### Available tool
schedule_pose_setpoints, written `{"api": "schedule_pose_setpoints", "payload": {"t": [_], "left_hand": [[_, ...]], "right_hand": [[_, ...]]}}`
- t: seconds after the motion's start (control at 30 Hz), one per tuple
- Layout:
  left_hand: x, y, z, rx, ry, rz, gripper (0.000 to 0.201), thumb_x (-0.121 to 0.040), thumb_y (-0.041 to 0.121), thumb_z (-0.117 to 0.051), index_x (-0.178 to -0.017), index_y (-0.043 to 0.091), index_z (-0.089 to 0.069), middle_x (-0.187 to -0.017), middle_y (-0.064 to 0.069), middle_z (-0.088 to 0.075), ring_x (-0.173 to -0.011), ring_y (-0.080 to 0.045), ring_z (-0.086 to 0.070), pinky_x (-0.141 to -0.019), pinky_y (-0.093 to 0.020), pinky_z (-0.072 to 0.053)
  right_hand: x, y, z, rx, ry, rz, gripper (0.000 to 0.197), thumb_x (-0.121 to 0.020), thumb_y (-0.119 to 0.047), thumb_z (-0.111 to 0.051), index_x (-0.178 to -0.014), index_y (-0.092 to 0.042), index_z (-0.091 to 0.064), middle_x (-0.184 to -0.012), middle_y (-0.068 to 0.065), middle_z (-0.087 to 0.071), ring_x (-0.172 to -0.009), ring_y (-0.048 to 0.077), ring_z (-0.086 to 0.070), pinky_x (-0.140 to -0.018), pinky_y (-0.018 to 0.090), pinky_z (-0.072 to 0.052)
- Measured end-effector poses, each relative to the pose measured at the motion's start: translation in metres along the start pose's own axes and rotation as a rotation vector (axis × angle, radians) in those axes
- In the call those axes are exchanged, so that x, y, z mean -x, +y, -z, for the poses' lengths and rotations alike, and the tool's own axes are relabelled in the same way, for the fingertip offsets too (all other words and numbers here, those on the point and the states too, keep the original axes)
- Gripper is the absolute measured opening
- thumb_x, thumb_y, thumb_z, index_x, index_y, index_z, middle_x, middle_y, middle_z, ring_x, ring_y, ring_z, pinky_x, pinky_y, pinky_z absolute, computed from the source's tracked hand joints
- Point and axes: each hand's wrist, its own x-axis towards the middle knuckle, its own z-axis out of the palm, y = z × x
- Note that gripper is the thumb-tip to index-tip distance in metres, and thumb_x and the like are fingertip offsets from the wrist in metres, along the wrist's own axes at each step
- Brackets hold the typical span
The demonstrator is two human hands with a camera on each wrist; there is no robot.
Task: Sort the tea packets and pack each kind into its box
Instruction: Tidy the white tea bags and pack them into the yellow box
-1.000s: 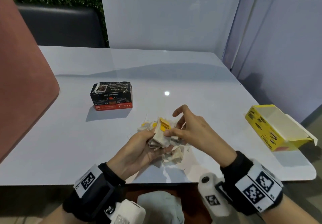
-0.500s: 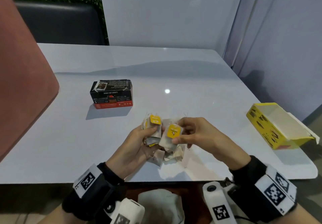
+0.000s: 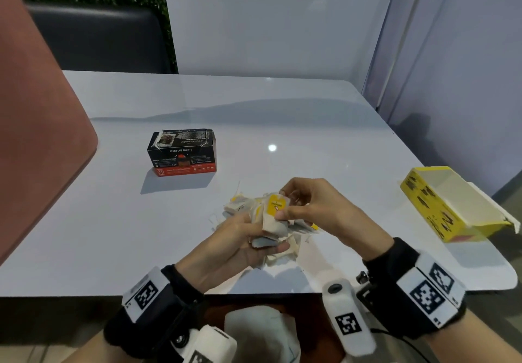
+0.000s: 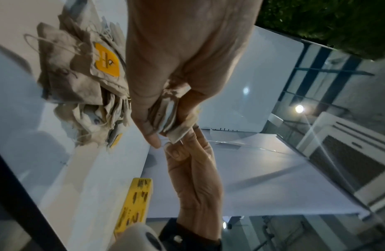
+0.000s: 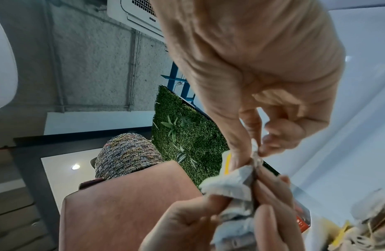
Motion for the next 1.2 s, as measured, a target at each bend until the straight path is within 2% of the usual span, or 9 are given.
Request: {"api": "schedule_pose_setpoints", "payload": {"t": [0.1,0.2,0.3,0.53,0.67,0.8,0.9,1.07,1.2], "left_hand": [[-0.001,0.001,0.004,0.238,-0.013,0.085,0.025,-0.082,0.018,-0.055,-0.098,0.009,-0.072,-0.097,-0.013,-0.064,-0.089,-0.022,-0.061,-0.086,-0.039,-0.053],[-0.005,0.002,0.009,0.389,-0.003,0.161,0.050,-0.090,0.047,-0.042,-0.105,0.009,-0.071,-0.102,-0.011,-0.064,-0.089,-0.025,-0.061,-0.086,-0.040,-0.052],[-0.007,0.002,0.010,0.397,0.005,0.187,0.065,-0.089,0.059,-0.035,-0.104,0.007,-0.071,-0.111,-0.015,-0.065,-0.091,-0.030,-0.066,-0.079,-0.041,-0.055],[-0.007,0.002,0.011,0.359,-0.013,0.211,0.069,-0.088,0.063,-0.033,-0.095,0.007,-0.074,-0.099,-0.013,-0.066,-0.090,-0.026,-0.062,-0.085,-0.038,-0.052],[-0.006,0.005,0.010,0.379,-0.043,0.190,0.054,-0.087,0.053,-0.049,-0.104,0.005,-0.067,-0.102,-0.014,-0.062,-0.093,-0.027,-0.060,-0.083,-0.041,-0.054],[-0.007,0.005,0.013,0.346,-0.076,0.158,0.039,-0.083,0.036,-0.055,-0.106,0.006,-0.067,-0.098,-0.011,-0.061,-0.088,-0.025,-0.061,-0.086,-0.039,-0.052],[-0.007,0.005,0.014,0.345,-0.081,0.148,0.038,-0.083,0.037,-0.052,-0.101,0.009,-0.072,-0.093,-0.009,-0.063,-0.087,-0.022,-0.062,-0.084,-0.038,-0.053],[-0.009,0.004,0.013,0.431,-0.075,0.174,0.045,-0.083,0.040,-0.052,-0.103,0.003,-0.068,-0.097,-0.012,-0.058,-0.090,-0.024,-0.056,-0.084,-0.040,-0.053],[-0.009,0.002,0.011,0.457,-0.060,0.179,0.041,-0.084,0.038,-0.055,-0.106,0.004,-0.061,-0.096,-0.013,-0.059,-0.087,-0.025,-0.058,-0.083,-0.043,-0.054]], "right_hand": [[0.001,-0.002,0.002,0.016,0.040,0.024,0.020,-0.068,-0.017,-0.080,-0.080,-0.017,-0.063,-0.082,0.005,-0.064,-0.070,0.012,-0.054,-0.060,0.027,-0.041],[0.003,-0.009,0.010,-0.058,0.004,0.040,0.016,-0.072,-0.011,-0.076,-0.077,-0.015,-0.061,-0.072,0.003,-0.064,-0.064,0.010,-0.055,-0.054,0.019,-0.040],[0.003,-0.015,0.016,-0.076,-0.062,0.037,0.014,-0.077,-0.008,-0.072,-0.080,-0.013,-0.060,-0.065,0.001,-0.065,-0.062,0.012,-0.055,-0.051,0.016,-0.041],[-0.007,-0.021,0.012,-0.129,-0.158,0.020,0.013,-0.079,-0.002,-0.069,-0.085,-0.008,-0.060,-0.075,0.010,-0.063,-0.065,0.017,-0.057,-0.050,0.017,-0.048],[-0.015,-0.013,0.003,0.039,-0.131,0.013,0.016,-0.077,-0.008,-0.073,-0.081,-0.017,-0.060,-0.075,0.004,-0.064,-0.067,0.017,-0.059,-0.056,0.022,-0.048],[-0.007,-0.013,0.001,0.380,-0.047,0.217,0.021,-0.079,-0.022,-0.070,-0.097,-0.026,-0.060,-0.099,-0.008,-0.060,-0.091,0.009,-0.055,-0.074,0.019,-0.046],[0.004,-0.018,-0.003,0.537,-0.065,0.365,0.020,-0.082,-0.025,-0.067,-0.101,-0.021,-0.062,-0.096,-0.010,-0.058,-0.091,0.008,-0.051,-0.080,0.024,-0.046],[0.005,-0.012,-0.007,0.437,0.022,0.321,0.004,-0.080,-0.012,-0.069,-0.084,-0.010,-0.067,-0.082,0.003,-0.071,-0.076,0.014,-0.064,-0.073,0.026,-0.049],[0.007,-0.012,-0.010,0.467,0.093,0.401,0.003,-0.083,-0.008,-0.064,-0.082,-0.011,-0.066,-0.080,0.002,-0.070,-0.074,0.016,-0.063,-0.073,0.034,-0.051]]}}
